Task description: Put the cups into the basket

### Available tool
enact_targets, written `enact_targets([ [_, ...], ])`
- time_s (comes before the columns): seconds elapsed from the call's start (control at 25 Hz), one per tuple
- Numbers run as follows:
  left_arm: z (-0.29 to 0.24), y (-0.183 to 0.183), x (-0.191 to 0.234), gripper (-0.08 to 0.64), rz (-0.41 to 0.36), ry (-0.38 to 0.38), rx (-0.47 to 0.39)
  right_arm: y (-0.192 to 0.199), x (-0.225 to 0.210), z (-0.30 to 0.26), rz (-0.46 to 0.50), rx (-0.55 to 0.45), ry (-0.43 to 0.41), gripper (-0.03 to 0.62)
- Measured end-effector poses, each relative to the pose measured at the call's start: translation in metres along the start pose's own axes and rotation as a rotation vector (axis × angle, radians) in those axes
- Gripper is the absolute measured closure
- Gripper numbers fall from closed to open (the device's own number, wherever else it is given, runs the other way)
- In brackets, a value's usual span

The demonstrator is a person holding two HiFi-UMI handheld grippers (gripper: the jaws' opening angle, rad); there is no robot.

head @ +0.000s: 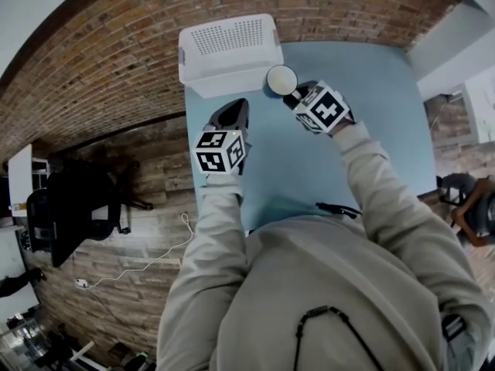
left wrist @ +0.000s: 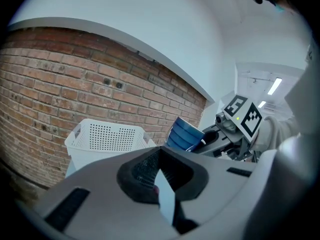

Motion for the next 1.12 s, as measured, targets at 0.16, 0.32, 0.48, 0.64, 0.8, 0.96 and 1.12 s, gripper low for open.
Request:
enact_targets([
  [0.16, -0.008, -0.002, 0.002, 0.565, 0.01, -0.006, -0.01, -0.006, -0.005, -0.004, 0.02, -0.002, -0.006, 0.52],
  [0.32, -0.014, 0.0, 0.004, 0.565, 0.019, 0.002, -0.005, -0.011, -0.015, -0.004, 0.032, 0.015, 0.002, 0.52],
  [0.48, -0.026, -0.009, 0.018, 0.565, 0.035, 0.002, -0.014, -0.027, -0.026, -0.012, 0.044, 0.008, -0.013, 0.519],
  [0.64, -0.037, -0.018, 0.034, 0.565, 0.035, 0.008, -0.025, -0.048, -0.037, -0.025, 0.059, 0.011, -0.014, 0.519],
  [0.8, -0.053, -0.022, 0.051, 0.565, -0.014, 0.032, -0.004, -0.078, -0.051, -0.044, 0.096, 0.0, -0.009, 0.52],
  [0.96, -0.066, -0.032, 0.073, 0.565, 0.018, 0.033, -0.034, -0.106, -0.066, -0.073, 0.115, 0.016, -0.015, 0.52],
  [1.12, -0.077, -0.033, 0.093, 0.565, 0.048, 0.026, -0.037, -0.13, -0.077, -0.105, 0.135, 0.05, -0.027, 0.52],
])
Point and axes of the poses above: the fingertips, and each gripper's own axes: z backward along the fingers, x to its left, y out of its underside, the point moved 8 cm from there along z, backward along the fingers, and after that the axes turned 10 degrees about -z, right-handed, at the moved point
